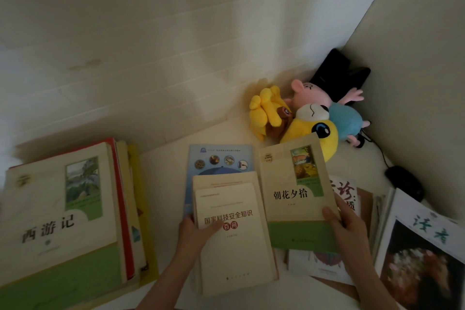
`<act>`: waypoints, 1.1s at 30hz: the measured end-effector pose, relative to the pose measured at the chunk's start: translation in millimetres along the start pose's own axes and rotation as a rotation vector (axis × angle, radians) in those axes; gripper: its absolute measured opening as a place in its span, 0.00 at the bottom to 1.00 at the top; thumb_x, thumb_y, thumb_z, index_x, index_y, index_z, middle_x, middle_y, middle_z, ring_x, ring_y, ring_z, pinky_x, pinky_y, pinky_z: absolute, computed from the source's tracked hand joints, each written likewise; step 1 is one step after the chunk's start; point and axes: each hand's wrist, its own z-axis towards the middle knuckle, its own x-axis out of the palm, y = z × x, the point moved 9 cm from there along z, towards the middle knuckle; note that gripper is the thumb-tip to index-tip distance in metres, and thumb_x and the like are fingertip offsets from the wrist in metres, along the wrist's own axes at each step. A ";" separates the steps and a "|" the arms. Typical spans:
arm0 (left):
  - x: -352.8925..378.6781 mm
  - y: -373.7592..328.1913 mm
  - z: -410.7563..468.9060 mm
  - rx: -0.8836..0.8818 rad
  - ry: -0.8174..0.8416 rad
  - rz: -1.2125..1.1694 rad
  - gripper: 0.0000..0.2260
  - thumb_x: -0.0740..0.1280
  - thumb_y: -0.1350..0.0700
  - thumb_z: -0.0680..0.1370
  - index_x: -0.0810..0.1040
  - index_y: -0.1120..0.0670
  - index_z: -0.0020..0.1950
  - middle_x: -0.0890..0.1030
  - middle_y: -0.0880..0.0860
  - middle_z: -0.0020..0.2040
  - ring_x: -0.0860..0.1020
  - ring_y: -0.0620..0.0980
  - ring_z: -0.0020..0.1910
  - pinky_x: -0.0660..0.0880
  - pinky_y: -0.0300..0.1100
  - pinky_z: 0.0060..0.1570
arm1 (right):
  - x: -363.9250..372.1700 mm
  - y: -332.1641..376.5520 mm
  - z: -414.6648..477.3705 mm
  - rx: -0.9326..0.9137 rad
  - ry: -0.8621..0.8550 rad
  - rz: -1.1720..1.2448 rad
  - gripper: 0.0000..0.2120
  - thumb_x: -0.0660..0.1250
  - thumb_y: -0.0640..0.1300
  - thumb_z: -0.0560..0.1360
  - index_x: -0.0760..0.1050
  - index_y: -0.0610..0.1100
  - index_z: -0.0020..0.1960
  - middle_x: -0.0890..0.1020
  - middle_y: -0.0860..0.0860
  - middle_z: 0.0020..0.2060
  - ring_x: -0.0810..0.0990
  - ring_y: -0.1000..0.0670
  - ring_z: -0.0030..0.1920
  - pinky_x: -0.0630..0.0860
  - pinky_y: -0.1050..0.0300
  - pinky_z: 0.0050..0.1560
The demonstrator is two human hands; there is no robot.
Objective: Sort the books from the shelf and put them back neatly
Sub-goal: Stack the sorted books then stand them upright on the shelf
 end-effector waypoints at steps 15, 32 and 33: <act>-21.0 -86.6 -46.9 0.223 0.022 -0.161 0.16 0.73 0.59 0.71 0.71 0.49 0.53 0.81 0.49 0.49 0.83 0.50 0.45 0.79 0.46 0.41 | -1.6 -16.9 11.6 0.101 0.049 0.012 0.21 0.63 0.39 0.78 0.67 0.49 0.70 0.81 0.49 0.50 0.80 0.50 0.45 0.79 0.60 0.39; -80.1 -107.5 -24.0 0.222 -0.181 -0.369 0.23 0.71 0.64 0.72 0.69 0.57 0.66 0.80 0.53 0.53 0.80 0.49 0.46 0.76 0.44 0.39 | 199.7 -27.4 -16.4 0.193 0.453 -0.421 0.23 0.65 0.37 0.76 0.63 0.38 0.69 0.67 0.41 0.63 0.70 0.42 0.63 0.70 0.58 0.61; -81.3 -107.9 -23.9 0.219 -0.179 -0.375 0.23 0.71 0.64 0.72 0.69 0.56 0.66 0.80 0.52 0.52 0.80 0.48 0.46 0.76 0.44 0.39 | 204.4 -29.5 -19.2 0.203 0.444 -0.468 0.29 0.66 0.39 0.76 0.58 0.38 0.72 0.64 0.40 0.66 0.67 0.42 0.66 0.68 0.56 0.64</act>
